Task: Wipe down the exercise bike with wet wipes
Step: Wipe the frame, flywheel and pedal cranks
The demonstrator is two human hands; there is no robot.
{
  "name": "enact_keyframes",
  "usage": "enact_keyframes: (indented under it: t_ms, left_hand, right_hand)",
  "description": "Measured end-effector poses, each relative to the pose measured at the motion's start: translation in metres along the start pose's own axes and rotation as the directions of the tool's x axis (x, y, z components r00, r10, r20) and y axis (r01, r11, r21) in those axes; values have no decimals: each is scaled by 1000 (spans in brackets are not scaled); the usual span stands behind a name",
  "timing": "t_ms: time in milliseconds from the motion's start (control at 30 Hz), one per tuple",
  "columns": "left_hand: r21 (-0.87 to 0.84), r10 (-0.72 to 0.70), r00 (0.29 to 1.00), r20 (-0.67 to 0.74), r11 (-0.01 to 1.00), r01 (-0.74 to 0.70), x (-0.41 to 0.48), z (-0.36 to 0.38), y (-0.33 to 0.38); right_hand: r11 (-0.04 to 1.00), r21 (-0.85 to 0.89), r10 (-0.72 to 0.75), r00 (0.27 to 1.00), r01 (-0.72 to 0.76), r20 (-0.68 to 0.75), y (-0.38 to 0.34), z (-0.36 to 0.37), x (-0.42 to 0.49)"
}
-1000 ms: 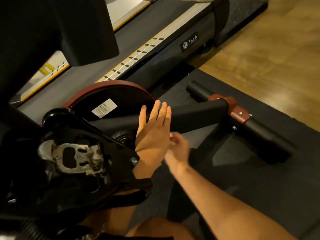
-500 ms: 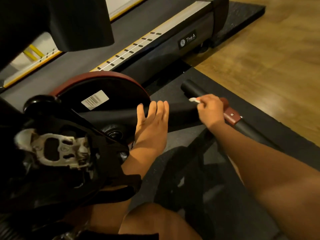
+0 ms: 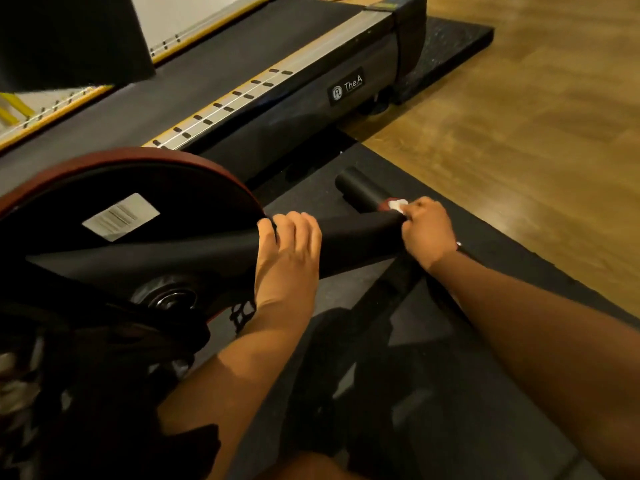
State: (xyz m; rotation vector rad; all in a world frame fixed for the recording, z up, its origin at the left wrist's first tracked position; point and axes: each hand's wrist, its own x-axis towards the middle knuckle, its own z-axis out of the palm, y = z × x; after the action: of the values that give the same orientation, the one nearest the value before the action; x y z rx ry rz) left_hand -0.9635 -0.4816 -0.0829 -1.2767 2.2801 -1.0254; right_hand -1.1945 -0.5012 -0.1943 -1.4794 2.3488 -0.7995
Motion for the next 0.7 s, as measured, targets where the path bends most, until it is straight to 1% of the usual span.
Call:
enact_keyframes:
  t_ms: [33,100,233,300,400,433,500,533,600,667,700]
  left_hand:
    - [14,6,1000,-7,1000,-6,2,-1,1]
    - [44,10,1000,-5,999,-10,4,-3,1]
    - [30,30,999,16,999,-30,3,-8,0]
    - [31,33,999,17,999,-34,4,-8,-1]
    - [25,28,1000,14,999,-28,4,-8,0]
    - [21,27,1000,6,999,-27,4,-7,0]
    - [9,29,1000,2,1000,-29,4,-6,0]
    - [5,29,1000,3,1000,-29,5,-6,0]
    - [6,27,1000,15,1000,-27,6,-6,2]
    - [11,21,1000,21,1000,-21,7,-7,3]
    - [12,19,1000,19,1000,-20,7,-8,4]
  right_hand:
    - [999,-26,-33,999,34,18,8,0,6]
    - [997,-19,-81,996,81,21,16,1,12]
    - [1000,2,-28,999,28,-24,22,4,1]
    - [998,60,40,998,-37,-49,21,6,3]
    - [942,220,268,963,-252,-44,18,-2,17]
    - [920,257,314,949,-296,-32,23,-6,21]
    - [901,221,378,926,-374,24,35,-13,23]
    - [916,153,372,928,-371,22,42,-13,23]
    - [943,62,329,943,-327,-41,51,-5,20]
    - [959,17,283,959,-283,-32,51,6,15]
    - [965,-12,261,965,-261,-1,50,10,10]
